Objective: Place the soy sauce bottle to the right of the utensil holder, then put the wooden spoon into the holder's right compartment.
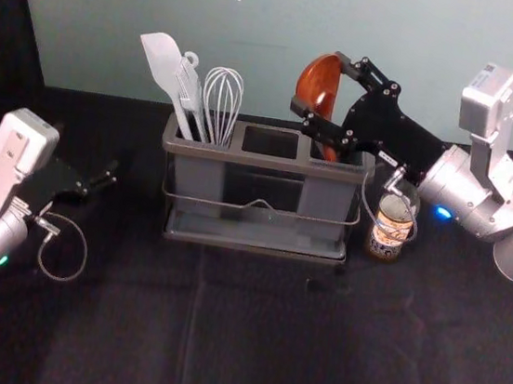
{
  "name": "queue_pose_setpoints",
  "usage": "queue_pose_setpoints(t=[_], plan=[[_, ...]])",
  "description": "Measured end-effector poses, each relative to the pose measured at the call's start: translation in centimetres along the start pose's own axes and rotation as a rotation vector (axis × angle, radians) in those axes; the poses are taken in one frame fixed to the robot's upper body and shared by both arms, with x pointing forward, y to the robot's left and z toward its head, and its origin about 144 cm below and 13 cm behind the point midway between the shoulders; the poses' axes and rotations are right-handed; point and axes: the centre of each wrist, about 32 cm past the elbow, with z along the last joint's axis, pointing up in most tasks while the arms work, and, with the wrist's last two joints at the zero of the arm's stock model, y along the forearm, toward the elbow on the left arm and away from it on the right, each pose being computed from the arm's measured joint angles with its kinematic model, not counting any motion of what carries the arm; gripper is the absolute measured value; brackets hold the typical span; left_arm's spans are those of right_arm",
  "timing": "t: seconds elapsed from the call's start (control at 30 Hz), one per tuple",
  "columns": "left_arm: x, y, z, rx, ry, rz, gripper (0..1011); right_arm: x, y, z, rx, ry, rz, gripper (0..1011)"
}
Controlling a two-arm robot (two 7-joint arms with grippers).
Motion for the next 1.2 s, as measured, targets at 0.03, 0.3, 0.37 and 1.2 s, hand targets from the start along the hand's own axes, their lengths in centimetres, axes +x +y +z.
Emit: queue_pose_setpoints(t=[0.03, 0.3, 0.37, 1.2], plan=[[0.00, 0.00, 0.00, 0.000, 0.000, 0.000, 1005, -0.03, -0.02, -0.02, 0.000, 0.001, 0.000, 837], [0.00, 0.00, 0.00, 0.000, 0.000, 0.000, 1005, -0.16, -0.08, -0.07, -0.002, 0.005, 0.003, 837], [0.00, 0.00, 0.00, 0.000, 0.000, 0.000, 1005, -0.13, -0.07, -0.05, -0.002, 0.005, 0.003, 837], [0.00, 0.00, 0.00, 0.000, 0.000, 0.000, 1005, -0.06, 0.02, -0.02, -0.002, 0.003, 0.003, 872]])
